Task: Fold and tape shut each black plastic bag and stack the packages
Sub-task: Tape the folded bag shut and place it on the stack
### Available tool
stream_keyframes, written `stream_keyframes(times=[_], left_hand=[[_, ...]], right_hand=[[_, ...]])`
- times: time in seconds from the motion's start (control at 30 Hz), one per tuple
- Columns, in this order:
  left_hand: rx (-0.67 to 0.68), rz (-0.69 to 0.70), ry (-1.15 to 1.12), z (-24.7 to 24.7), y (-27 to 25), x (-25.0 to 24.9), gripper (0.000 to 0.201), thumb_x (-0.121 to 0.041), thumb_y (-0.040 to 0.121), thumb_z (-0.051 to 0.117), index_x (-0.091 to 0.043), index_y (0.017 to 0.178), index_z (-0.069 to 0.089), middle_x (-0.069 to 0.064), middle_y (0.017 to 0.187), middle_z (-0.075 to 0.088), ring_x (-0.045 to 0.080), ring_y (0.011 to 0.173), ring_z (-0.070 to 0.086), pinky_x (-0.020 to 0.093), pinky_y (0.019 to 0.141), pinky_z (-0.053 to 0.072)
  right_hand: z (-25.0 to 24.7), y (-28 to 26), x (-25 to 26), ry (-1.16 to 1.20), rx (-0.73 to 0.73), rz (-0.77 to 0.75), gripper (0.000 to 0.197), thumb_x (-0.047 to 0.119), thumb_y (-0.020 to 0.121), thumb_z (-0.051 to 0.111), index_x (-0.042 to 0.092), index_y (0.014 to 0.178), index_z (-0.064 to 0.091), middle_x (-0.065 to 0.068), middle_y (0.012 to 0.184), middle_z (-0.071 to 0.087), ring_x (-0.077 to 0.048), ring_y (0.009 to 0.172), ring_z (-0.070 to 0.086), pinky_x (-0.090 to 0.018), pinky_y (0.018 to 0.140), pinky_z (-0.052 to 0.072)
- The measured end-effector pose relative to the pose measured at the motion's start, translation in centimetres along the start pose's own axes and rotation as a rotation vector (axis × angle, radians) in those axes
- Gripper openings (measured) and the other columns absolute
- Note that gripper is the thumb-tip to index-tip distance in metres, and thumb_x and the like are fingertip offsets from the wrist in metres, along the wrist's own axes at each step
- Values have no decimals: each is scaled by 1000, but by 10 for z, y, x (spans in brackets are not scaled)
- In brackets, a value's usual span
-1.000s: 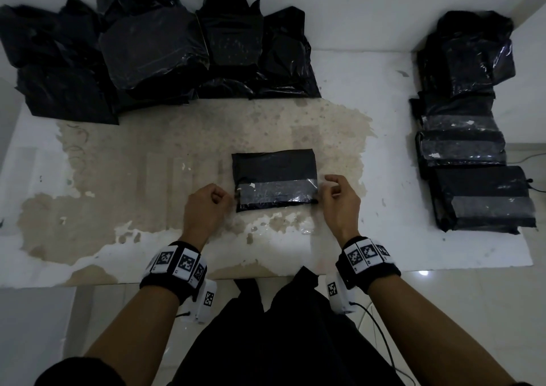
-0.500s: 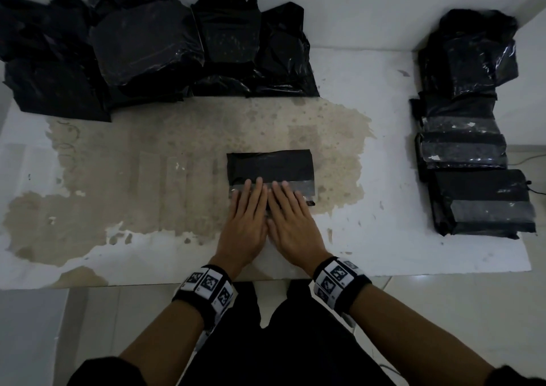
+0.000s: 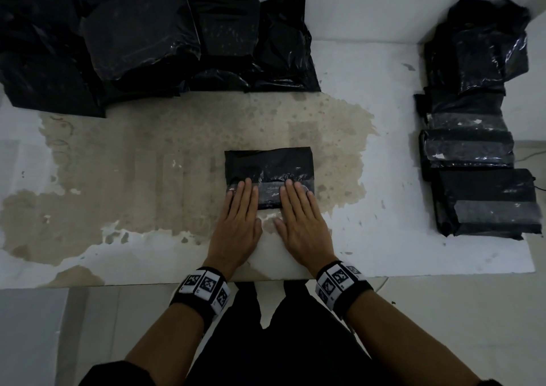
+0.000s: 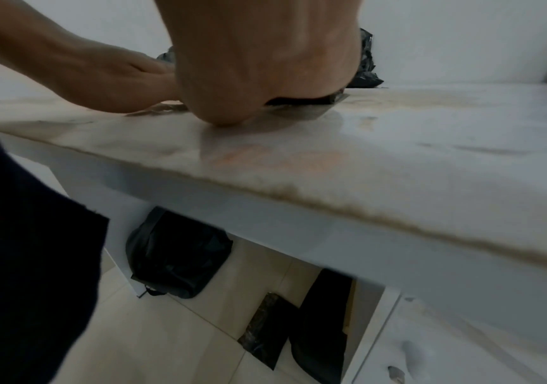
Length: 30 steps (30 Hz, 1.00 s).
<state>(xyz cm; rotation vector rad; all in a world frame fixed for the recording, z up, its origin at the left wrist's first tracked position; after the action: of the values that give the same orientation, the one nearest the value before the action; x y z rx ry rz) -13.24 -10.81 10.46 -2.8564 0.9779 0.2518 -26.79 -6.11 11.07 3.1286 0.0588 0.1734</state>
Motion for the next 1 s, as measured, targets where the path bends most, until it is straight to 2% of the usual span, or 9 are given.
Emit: stream_keyframes(times=[0.2,0.3,0.43,0.53,0.6,0.7,0.83,0.93,1.0], left_hand=[[-5,-42,-56,1,0,-3,67,-34,104,23,5,156,9,29,164,3,38,154,2,53,124,17],[-6,-45,-57,0,0,-3,68,-34,104,25,6,156,10,30,164,3,39,154,2,54,124,18],[12,-50,-73,-1,0,-3,68,-35,104,26,6,156,11,29,164,2,38,154,1,53,124,17],[23,-58,-95,0,0,-2,69,-36,104,27,6,156,12,28,164,1,36,155,-1,53,124,16],[21,-64,-113,-1,-1,0,70,-37,104,28,7,156,11,28,164,0,36,155,-2,52,124,16],[26,-58,-121,-1,-1,0,72,-39,104,29,7,156,9,29,164,0,36,155,-1,53,124,17],[31,-58,-138,-2,0,-1,73,-41,104,26,7,156,9,29,164,1,36,155,-2,53,124,15],[28,-54,-149,-3,0,-1,73,-42,105,25,8,156,10,28,164,0,35,155,-3,51,125,13],[31,-47,-154,-4,-1,-1,73,-43,105,23,8,156,10,28,164,1,35,155,-2,52,125,13]], right_hand=[[-7,-10,-18,29,-2,134,70,45,108,27,-2,159,18,-20,167,11,-29,157,9,-47,127,14],[-17,-13,-34,72,-72,275,66,44,107,27,-3,153,35,-21,160,34,-33,150,29,-50,124,16],[-39,-10,-42,101,-171,310,48,40,105,34,10,133,60,-10,129,59,-31,115,52,-45,106,35],[-42,1,-48,283,-209,435,43,43,103,39,14,115,68,-7,112,62,-29,99,52,-41,88,39],[-37,8,-51,545,-197,508,43,46,101,42,15,107,71,-5,104,66,-26,96,55,-39,84,43],[-37,15,-53,967,-172,648,22,33,103,53,18,99,69,1,94,70,-18,90,63,-36,81,51],[-27,21,-50,1022,-92,669,25,27,105,51,13,96,70,-2,90,70,-18,86,62,-30,74,46],[-26,26,-49,1034,-84,680,34,32,106,50,11,86,67,-7,81,68,-17,77,60,-26,65,42],[-26,27,-47,1092,-35,719,43,38,105,49,5,87,69,-9,80,69,-16,73,61,-26,64,46]])
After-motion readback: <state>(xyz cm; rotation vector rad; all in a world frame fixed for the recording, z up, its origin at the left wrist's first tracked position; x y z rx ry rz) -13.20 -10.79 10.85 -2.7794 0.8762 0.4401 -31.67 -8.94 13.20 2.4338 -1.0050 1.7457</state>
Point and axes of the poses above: each hand's wrist, its own y-axis towards the middle knuckle, its own z-axis out of the palm, x = y × z, the point moved 7 cm from there along y, towards the middle knuckle
